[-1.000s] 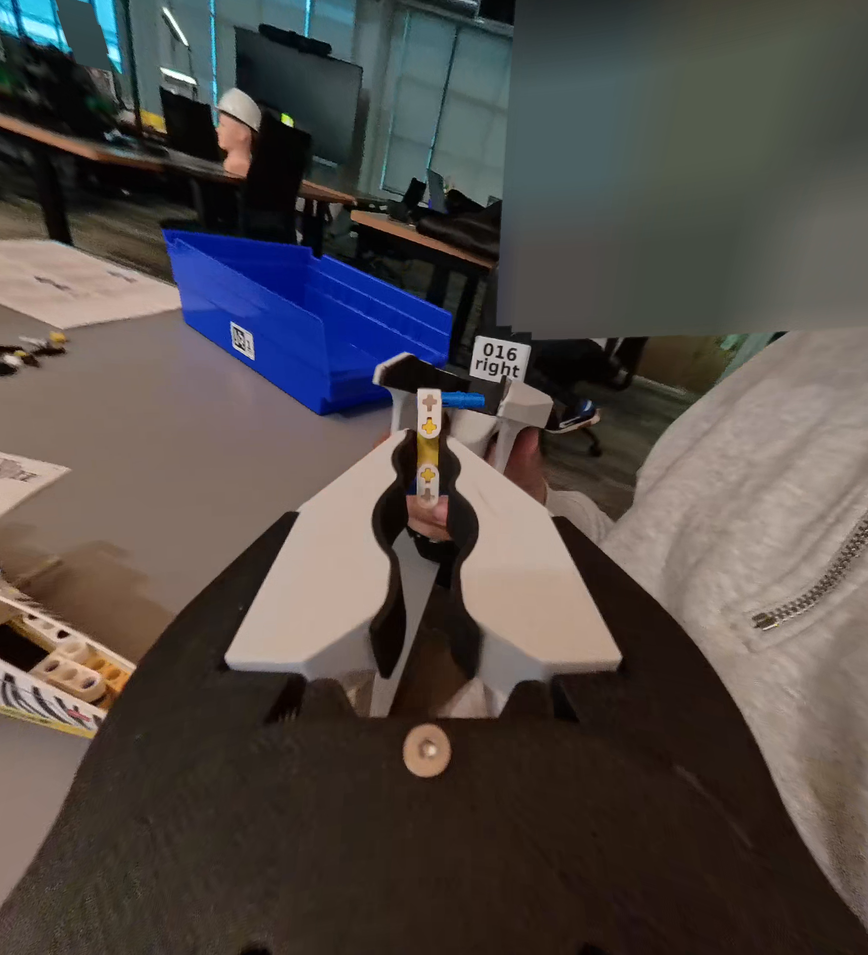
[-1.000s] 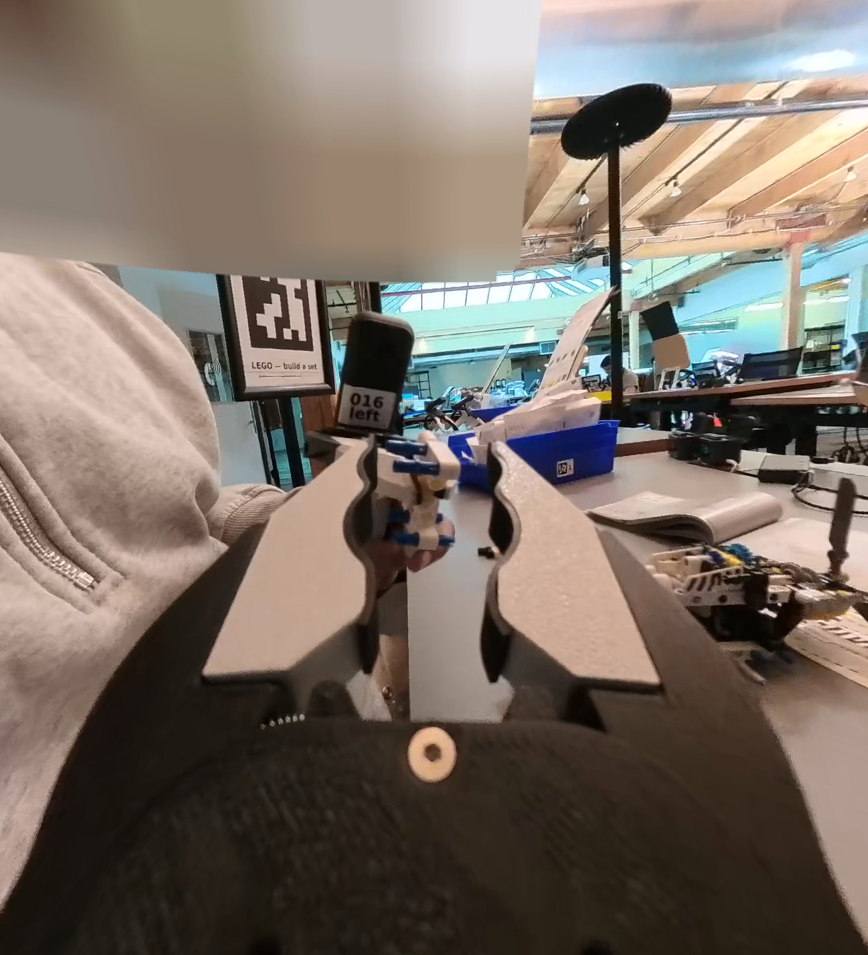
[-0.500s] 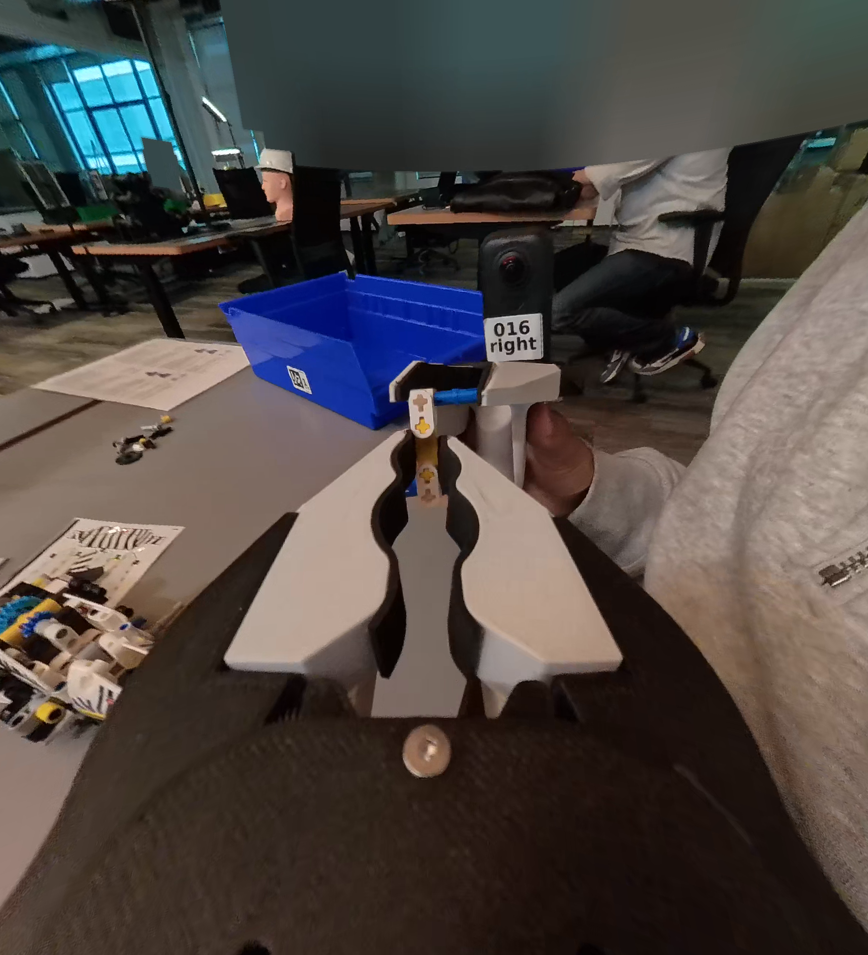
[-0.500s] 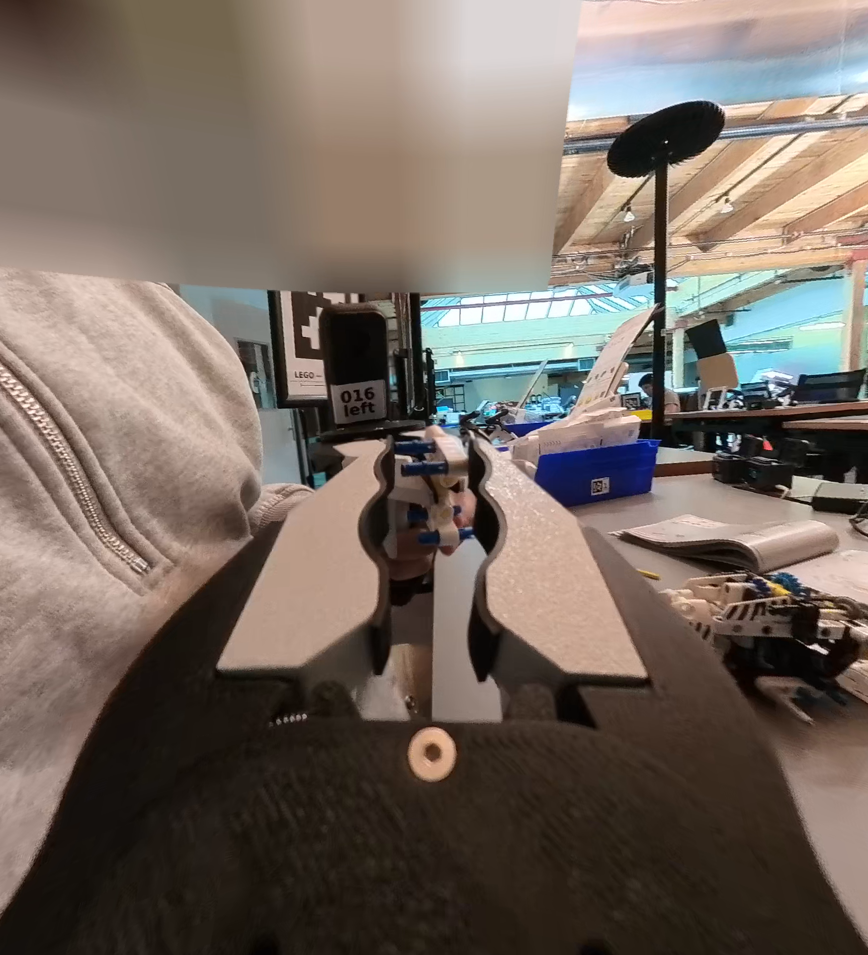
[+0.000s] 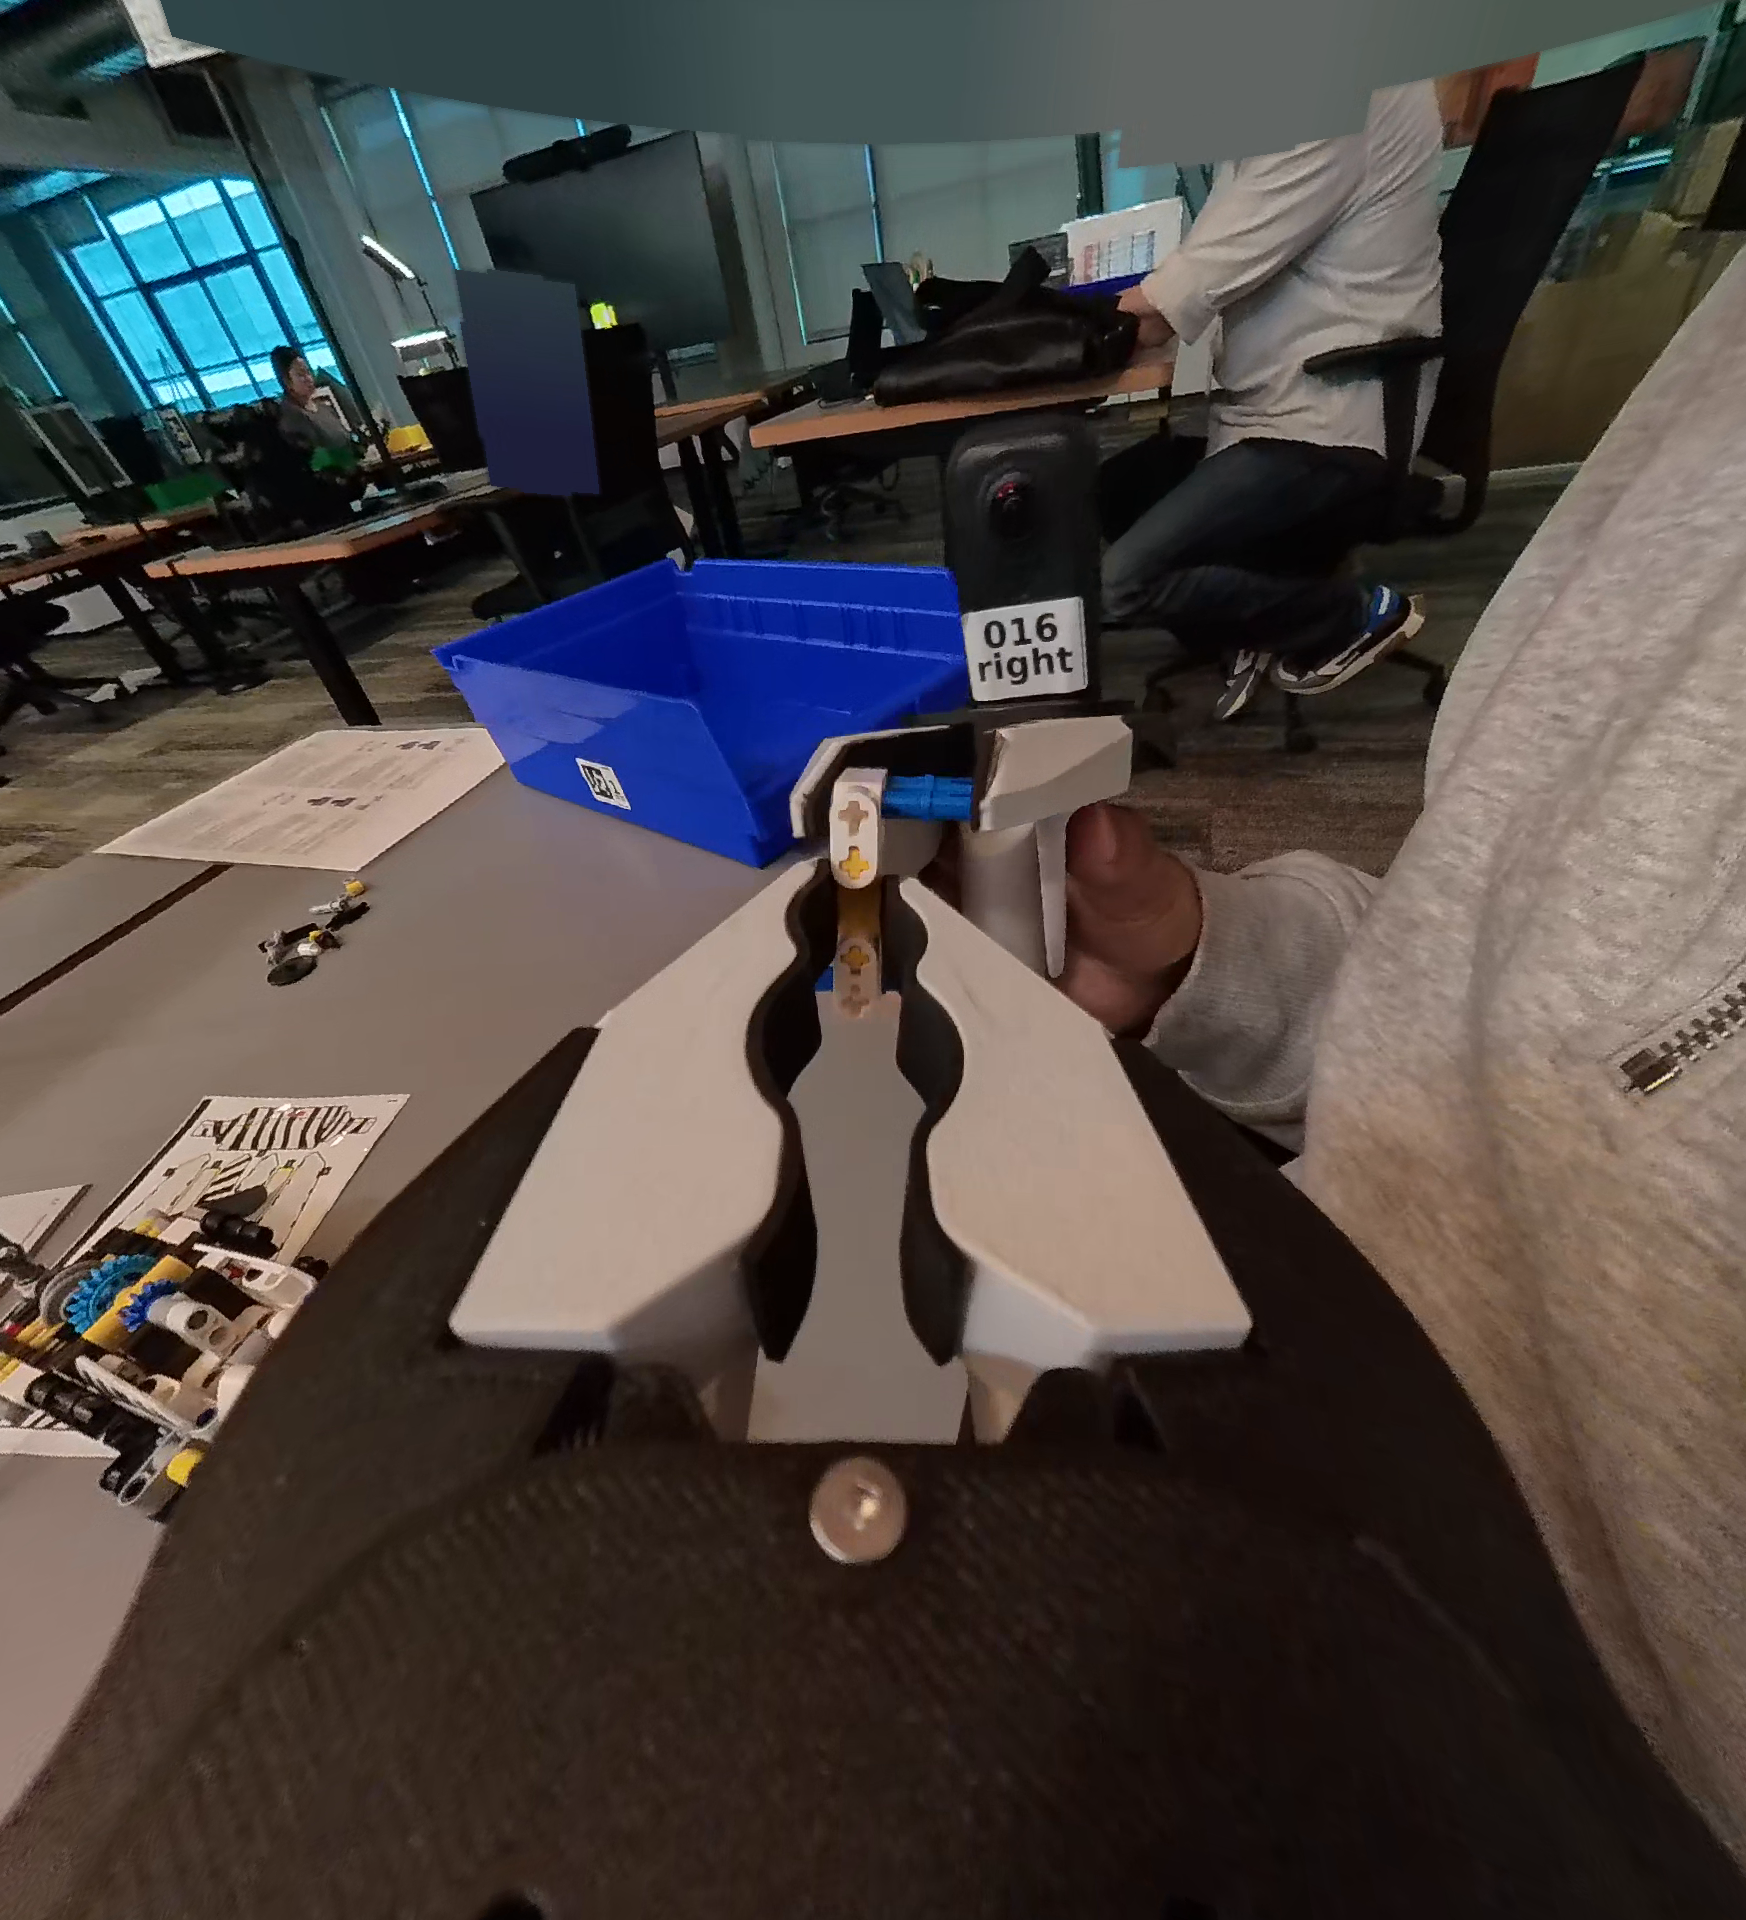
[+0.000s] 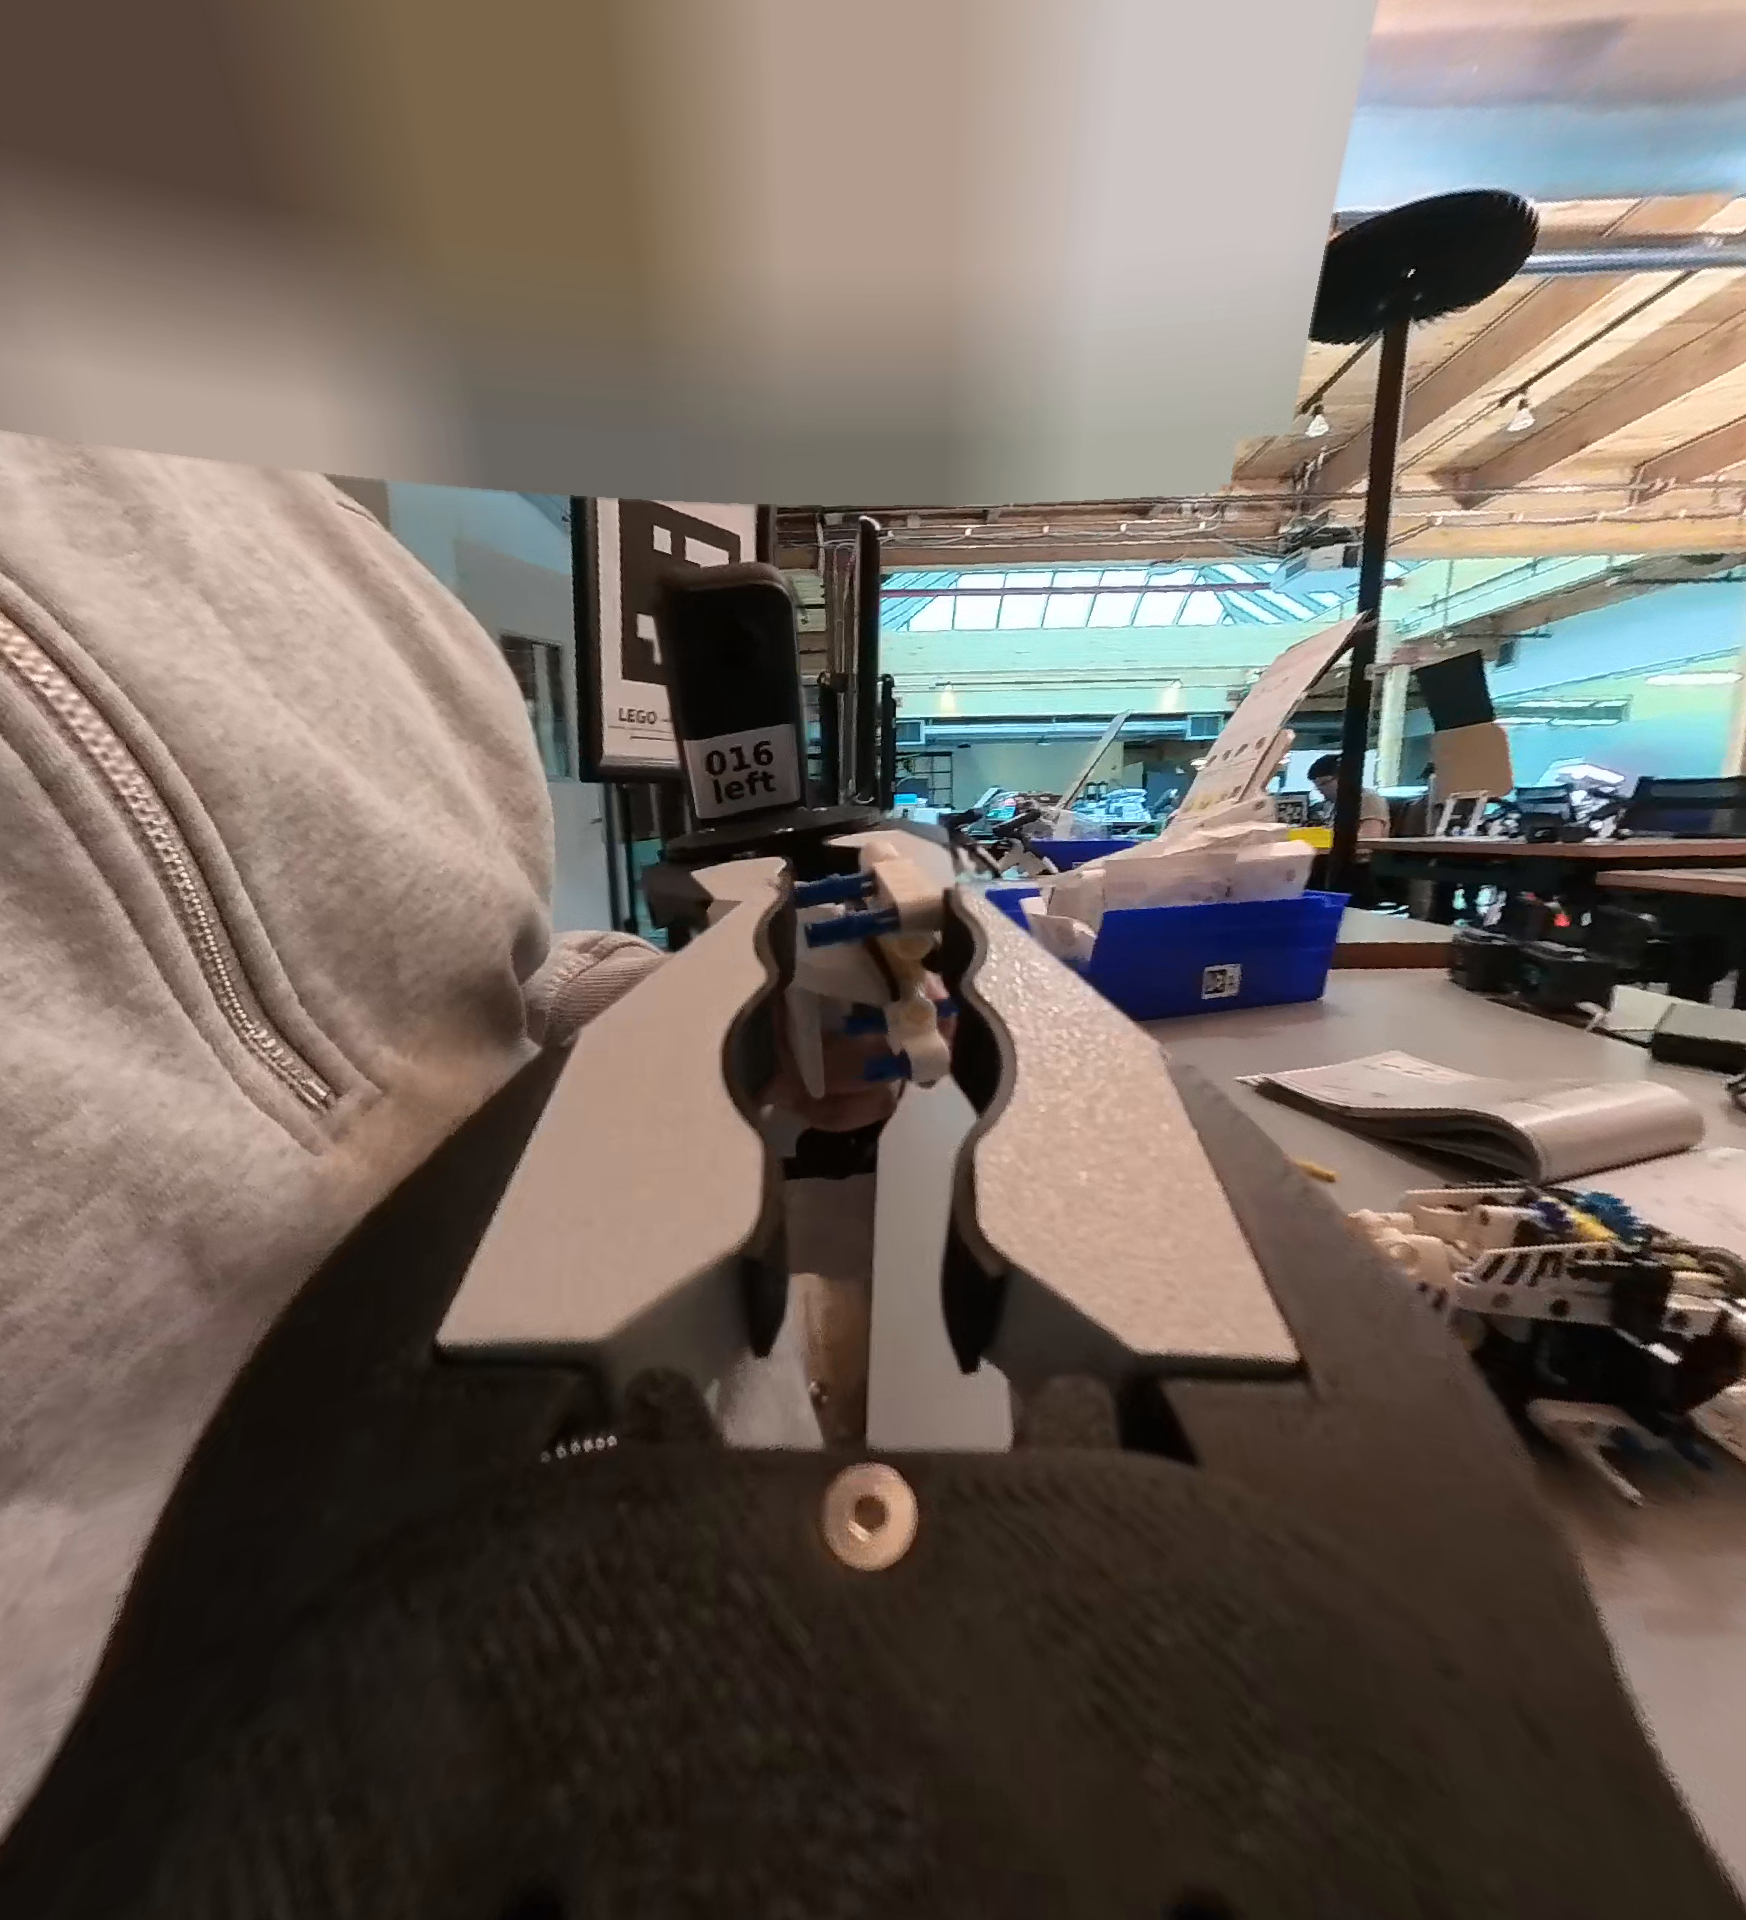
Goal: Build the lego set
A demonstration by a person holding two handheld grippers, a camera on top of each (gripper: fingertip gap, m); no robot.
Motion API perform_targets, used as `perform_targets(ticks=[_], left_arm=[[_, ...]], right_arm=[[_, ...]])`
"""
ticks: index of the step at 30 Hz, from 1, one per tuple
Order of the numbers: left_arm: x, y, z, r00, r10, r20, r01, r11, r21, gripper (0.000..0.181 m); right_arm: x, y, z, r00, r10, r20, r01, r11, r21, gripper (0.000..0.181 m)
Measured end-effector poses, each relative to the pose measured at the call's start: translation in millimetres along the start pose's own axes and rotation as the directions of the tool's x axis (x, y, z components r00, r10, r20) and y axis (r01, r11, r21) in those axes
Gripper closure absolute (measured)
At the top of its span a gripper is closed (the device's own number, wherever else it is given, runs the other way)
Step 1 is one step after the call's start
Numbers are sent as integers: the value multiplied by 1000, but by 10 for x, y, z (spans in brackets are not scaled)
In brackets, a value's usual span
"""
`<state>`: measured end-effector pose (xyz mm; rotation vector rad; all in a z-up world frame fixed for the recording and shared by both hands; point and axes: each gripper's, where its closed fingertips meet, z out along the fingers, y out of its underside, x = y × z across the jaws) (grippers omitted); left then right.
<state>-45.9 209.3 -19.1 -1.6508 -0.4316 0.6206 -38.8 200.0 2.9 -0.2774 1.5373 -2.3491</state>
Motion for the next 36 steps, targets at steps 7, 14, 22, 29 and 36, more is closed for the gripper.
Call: perform_targets(ticks=[7,14,22,29,36], left_arm=[[18,-23,-1,999,35,10,-34,999,-12,174],[18,-20,6,999,31,12,-31,999,-10,174],[-42,14,4,999,30,46,-29,999,-23,174],[-66,21,12,997,42,65,-41,999,-30,174],[-107,15,17,993,56,100,-53,998,-32,174]], right_arm=[[-6,-29,-22,997,-67,-27,67,998,5,154],[-9,-19,-20,994,-99,-44,99,995,-16,155],[39,30,-9,992,-99,-79,96,994,-43,157],[60,42,-12,989,-116,-96,112,993,-47,159],[86,43,0,982,-139,-129,132,989,-63,160]])
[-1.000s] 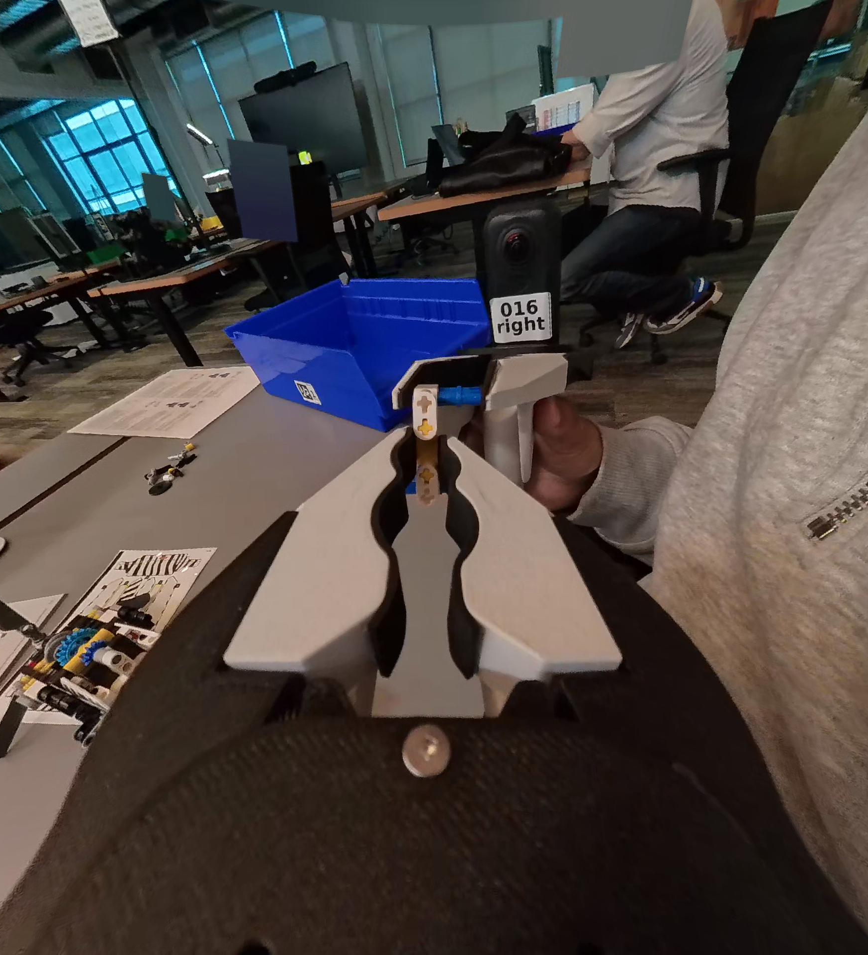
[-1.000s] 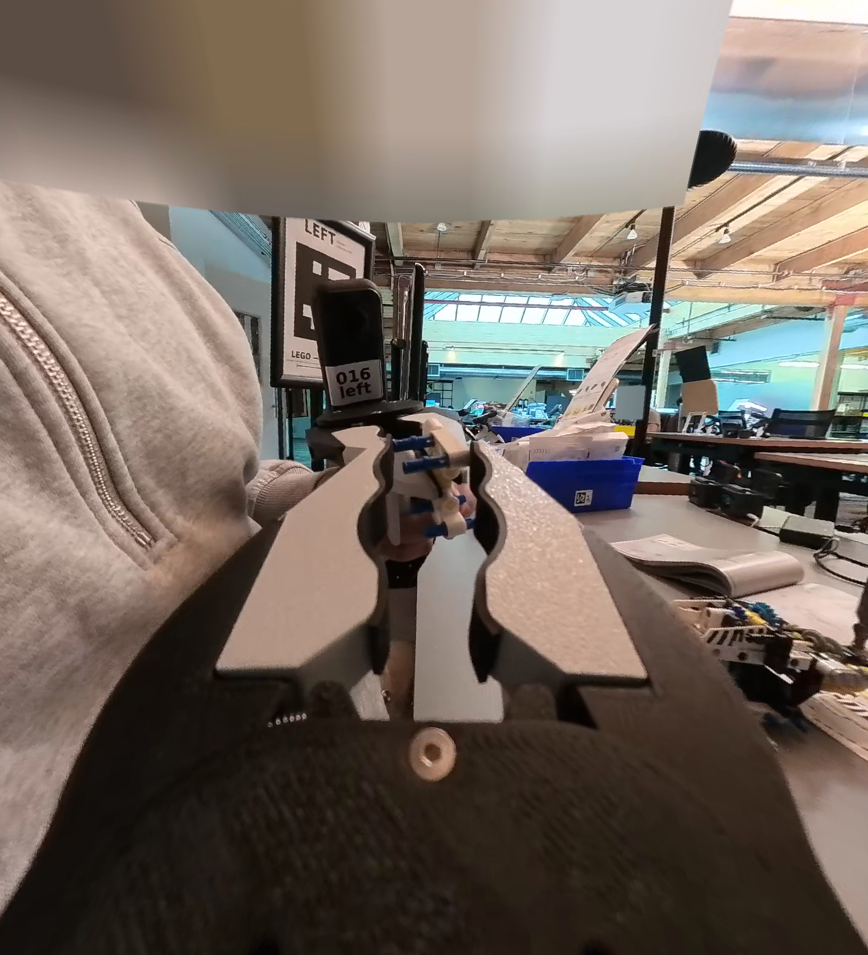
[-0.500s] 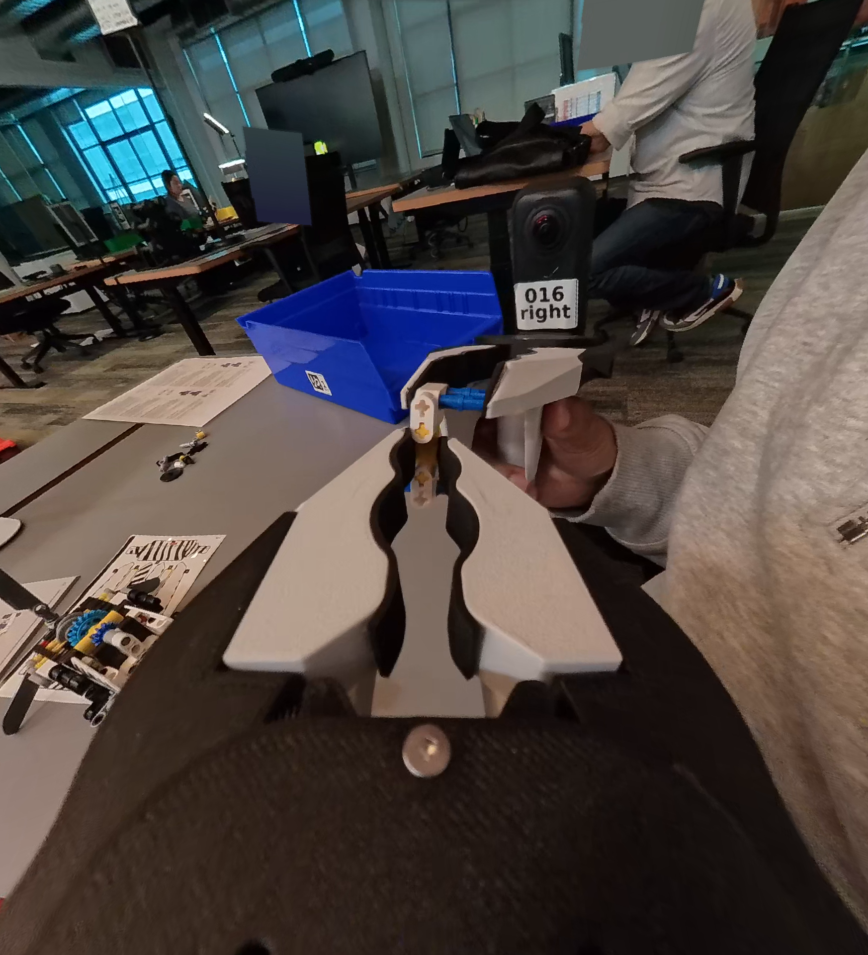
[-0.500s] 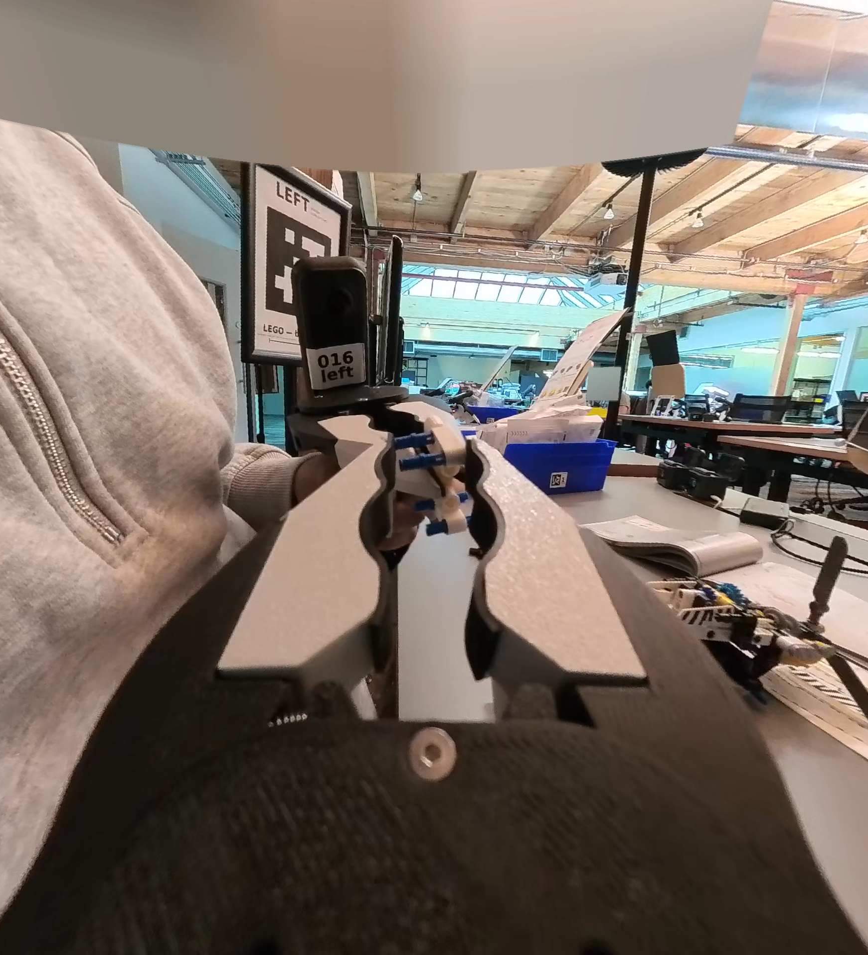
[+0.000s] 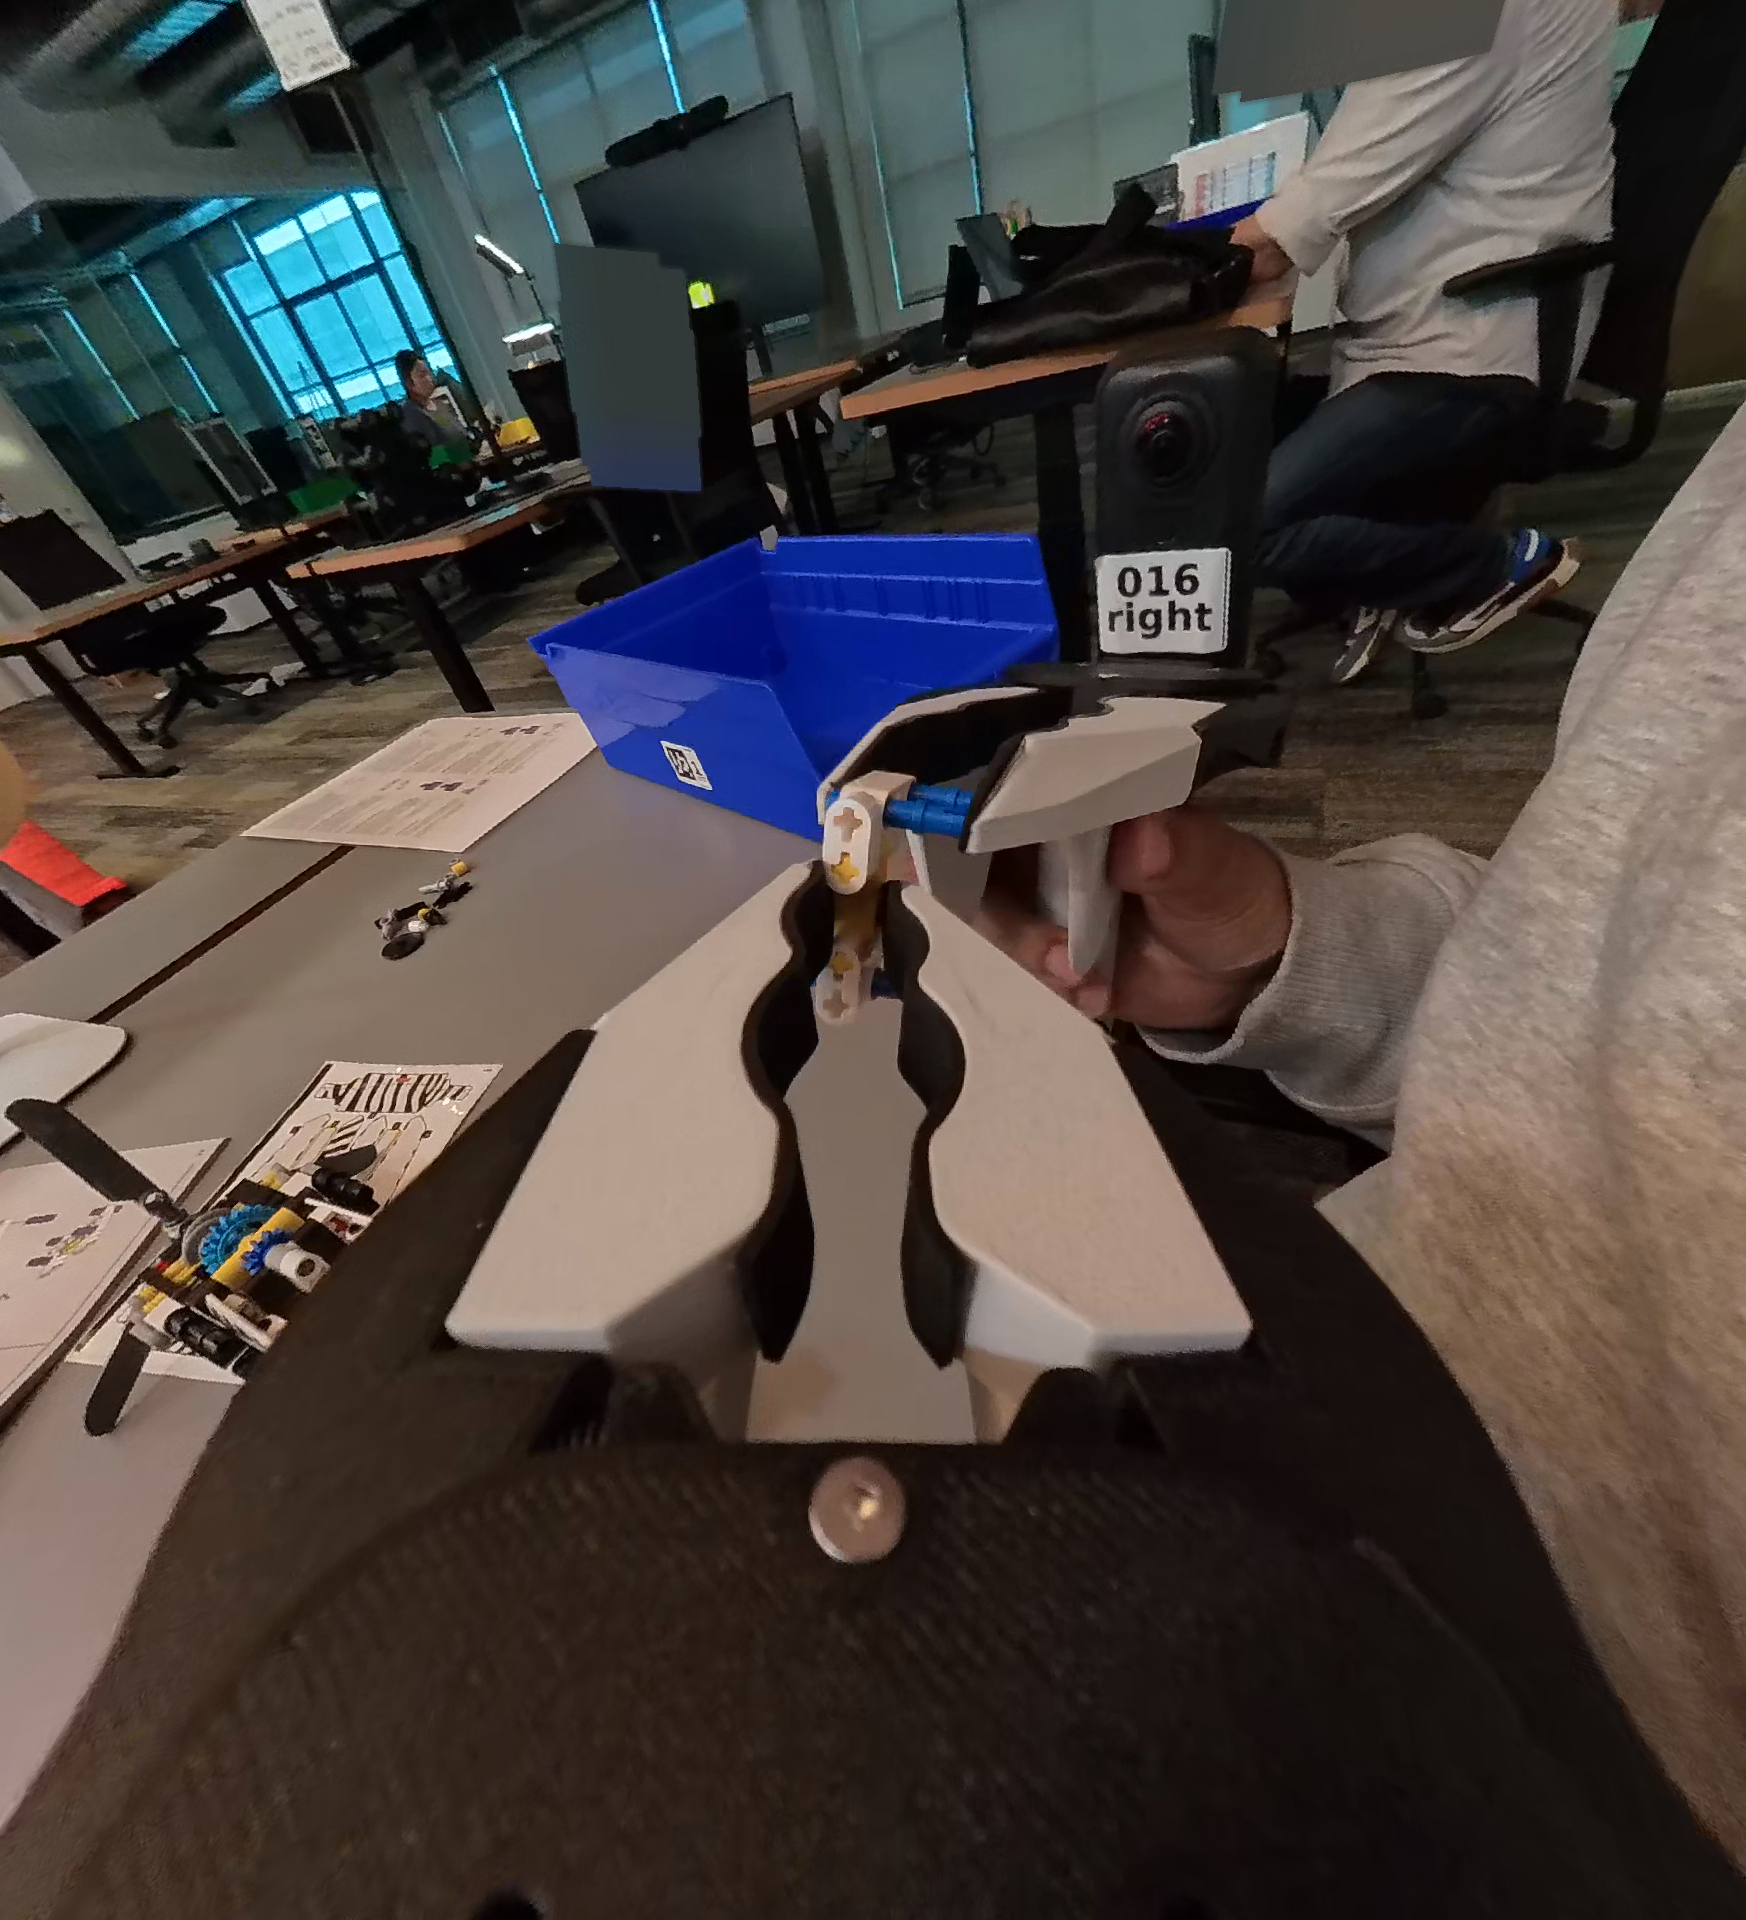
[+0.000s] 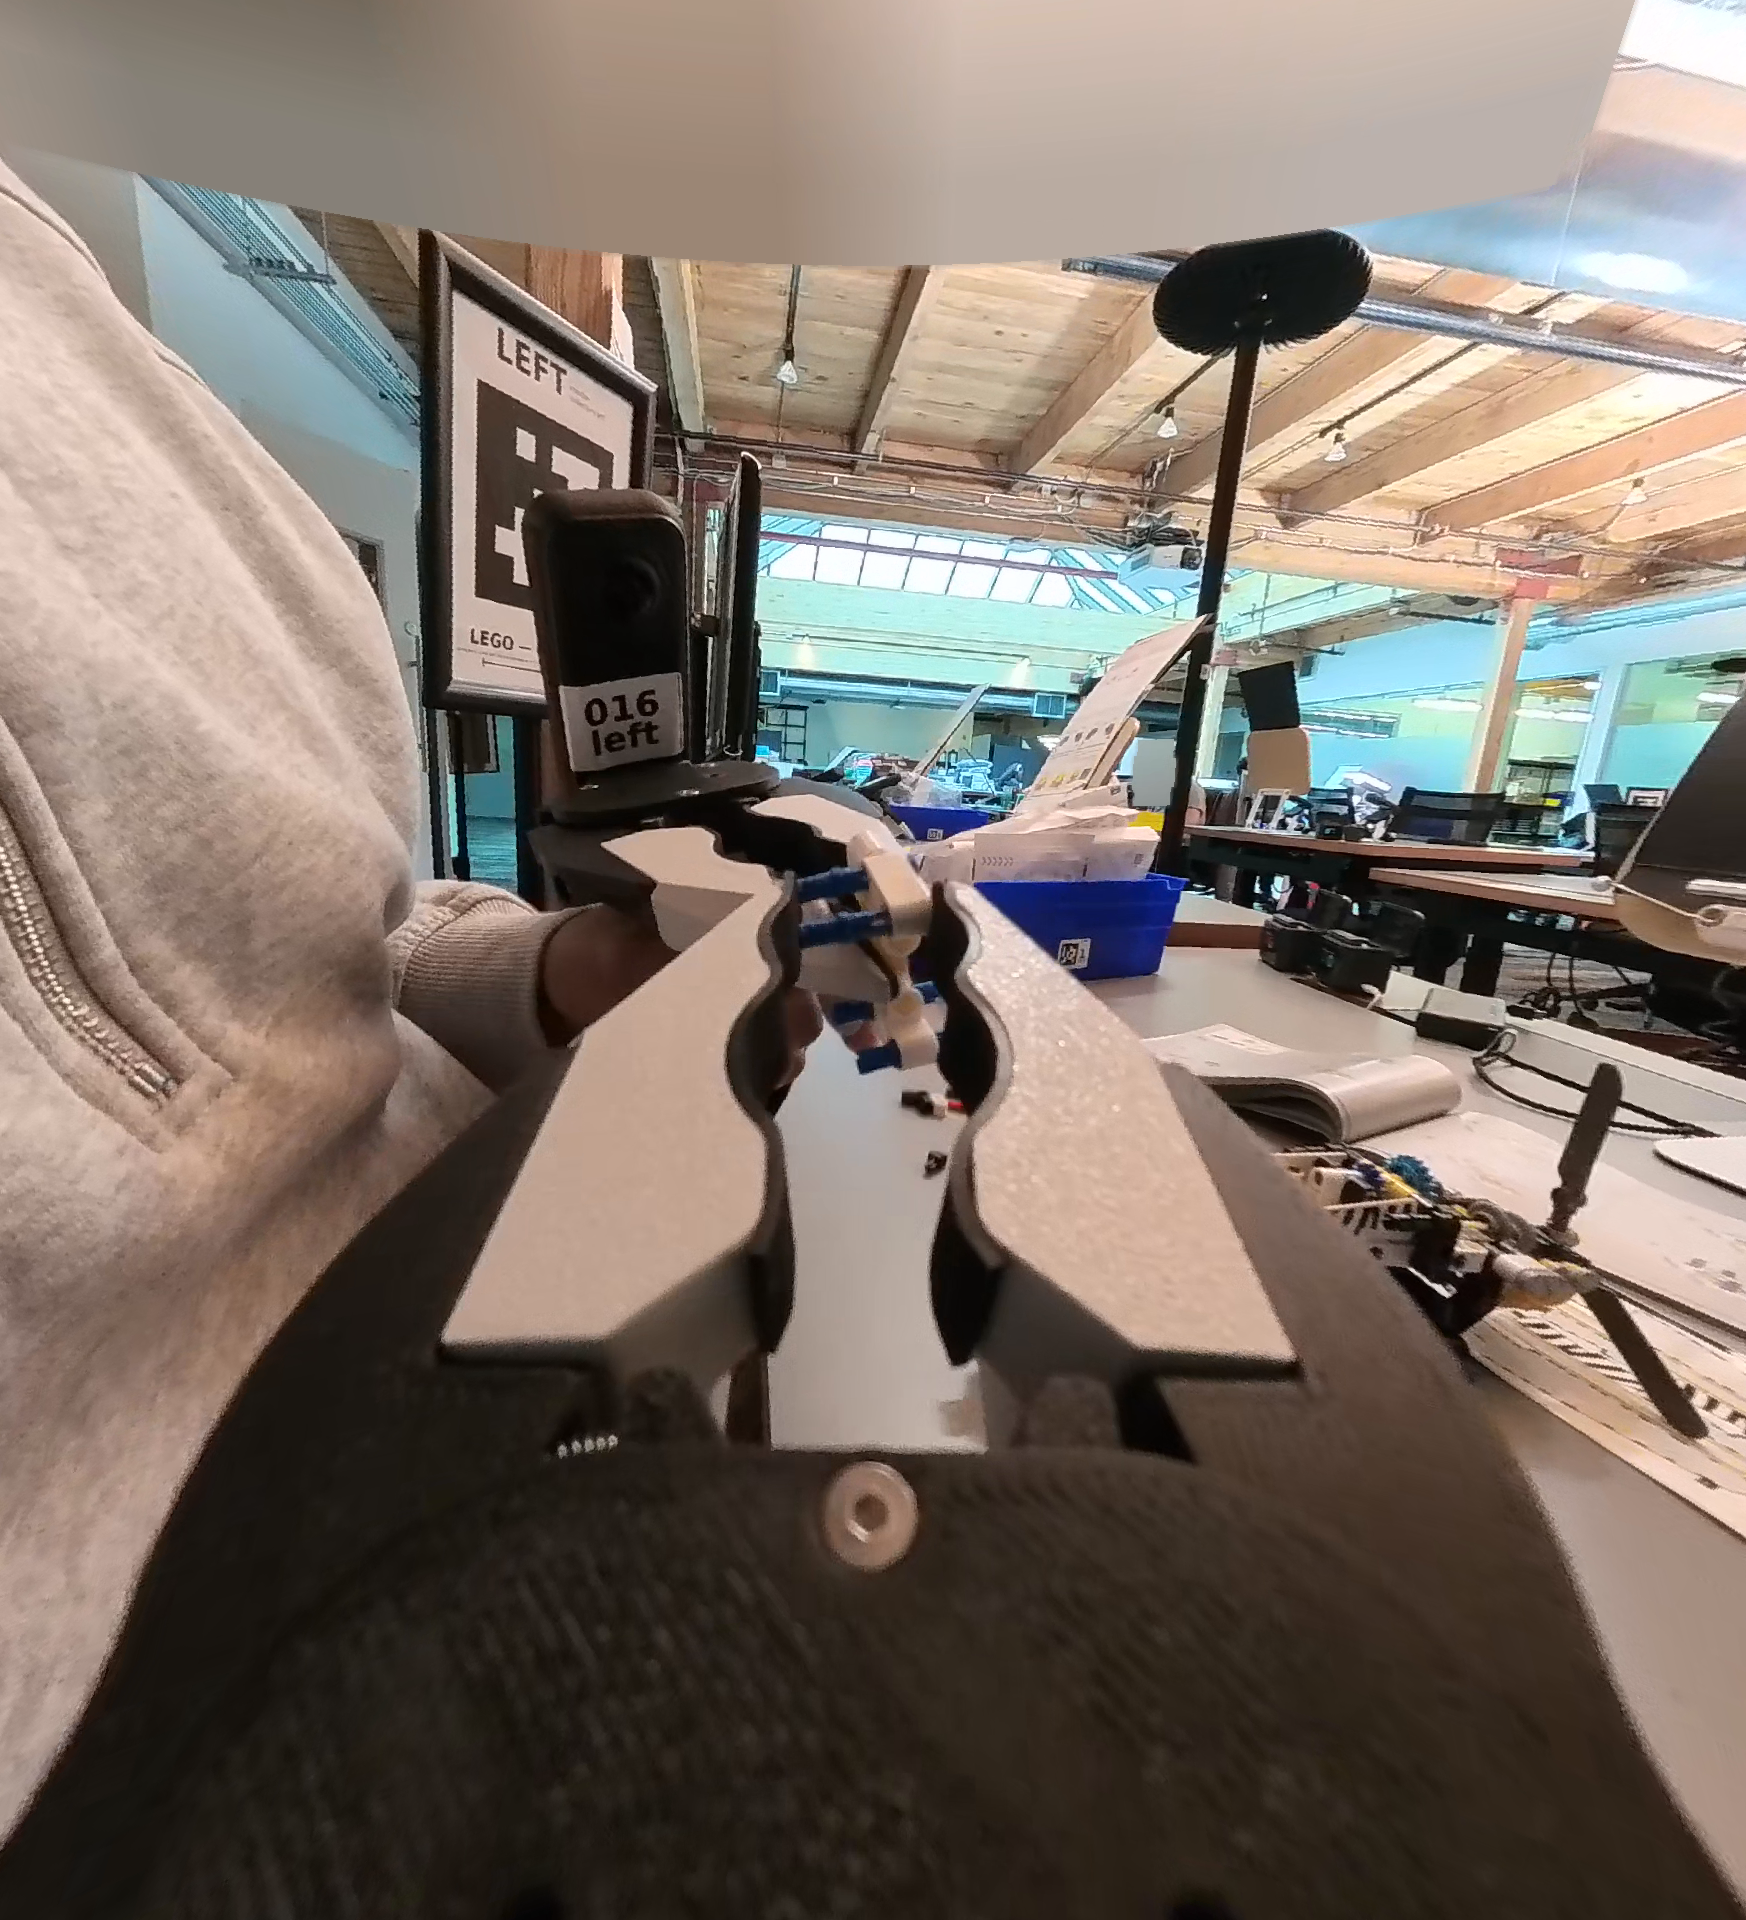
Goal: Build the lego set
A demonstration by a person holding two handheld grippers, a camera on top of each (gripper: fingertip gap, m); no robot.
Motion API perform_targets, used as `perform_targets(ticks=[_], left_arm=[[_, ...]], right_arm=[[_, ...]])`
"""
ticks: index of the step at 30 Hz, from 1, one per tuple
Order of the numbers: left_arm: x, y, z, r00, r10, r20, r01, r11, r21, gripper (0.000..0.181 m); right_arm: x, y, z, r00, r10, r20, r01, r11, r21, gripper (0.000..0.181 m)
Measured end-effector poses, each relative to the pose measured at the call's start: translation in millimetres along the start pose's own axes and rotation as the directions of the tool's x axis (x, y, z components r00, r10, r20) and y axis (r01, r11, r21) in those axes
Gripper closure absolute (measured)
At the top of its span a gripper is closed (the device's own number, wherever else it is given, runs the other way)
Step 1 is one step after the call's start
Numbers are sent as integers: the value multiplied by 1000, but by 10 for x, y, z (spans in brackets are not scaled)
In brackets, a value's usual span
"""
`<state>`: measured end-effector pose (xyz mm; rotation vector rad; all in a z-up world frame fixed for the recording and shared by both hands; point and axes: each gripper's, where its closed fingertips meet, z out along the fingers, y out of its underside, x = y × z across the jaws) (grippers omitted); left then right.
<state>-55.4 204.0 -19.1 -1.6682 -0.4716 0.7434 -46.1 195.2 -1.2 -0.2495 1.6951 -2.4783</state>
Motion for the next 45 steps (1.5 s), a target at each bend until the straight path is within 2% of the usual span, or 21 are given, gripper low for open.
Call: perform_targets(ticks=[12,24,27,30,38,45], left_arm=[[-17,-57,19,997,54,56,-54,999,3,173],[-41,-35,26,995,61,79,-60,998,-6,173],[-29,-24,20,997,45,55,-45,999,-2,173],[-22,-27,18,997,56,45,-56,998,2,174],[80,44,-50,996,-10,-93,7,999,-35,174],[88,83,-37,997,12,-79,-17,998,-63,175]], right_arm=[[14,-66,-1,1000,27,-1,-27,998,56,159],[39,-47,9,999,4,-35,-3,1000,19,159],[39,-53,11,999,51,8,-51,998,40,159],[27,-69,1,999,31,18,-32,997,75,157],[-65,-23,11,997,-6,73,3,999,44,158],[-66,14,-7,997,16,78,-16,1000,1,159]])
